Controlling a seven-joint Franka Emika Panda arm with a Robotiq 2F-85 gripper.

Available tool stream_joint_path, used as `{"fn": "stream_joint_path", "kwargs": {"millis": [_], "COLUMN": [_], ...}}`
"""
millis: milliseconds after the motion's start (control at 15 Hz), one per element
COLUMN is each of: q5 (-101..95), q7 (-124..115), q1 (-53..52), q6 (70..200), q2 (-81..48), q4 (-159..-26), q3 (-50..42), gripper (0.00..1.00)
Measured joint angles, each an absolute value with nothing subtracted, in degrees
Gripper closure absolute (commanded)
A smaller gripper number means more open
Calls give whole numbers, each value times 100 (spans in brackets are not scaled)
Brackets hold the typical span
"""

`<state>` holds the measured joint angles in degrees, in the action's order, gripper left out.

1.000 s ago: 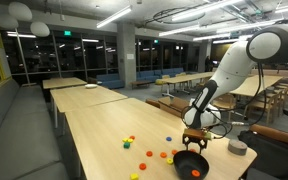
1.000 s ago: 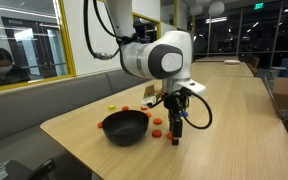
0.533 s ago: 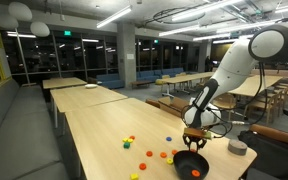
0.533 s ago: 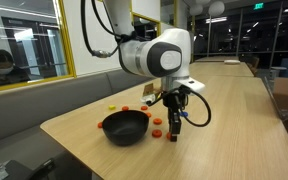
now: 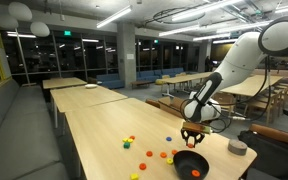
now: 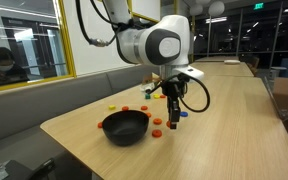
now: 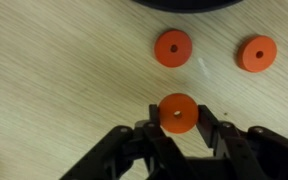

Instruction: Place three orange rings inside the black bowl

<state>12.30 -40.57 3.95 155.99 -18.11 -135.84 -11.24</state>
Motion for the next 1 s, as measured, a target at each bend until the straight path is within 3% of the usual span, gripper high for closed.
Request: {"fn": "stream_joint_path", "kwargs": {"millis": [1000], "q5": [943], "q7": [-4066], "q1": [-129], "q6": [14416], "q2": [-360], "q4": [-14399], "q3": [-380], "gripper": [75]}}
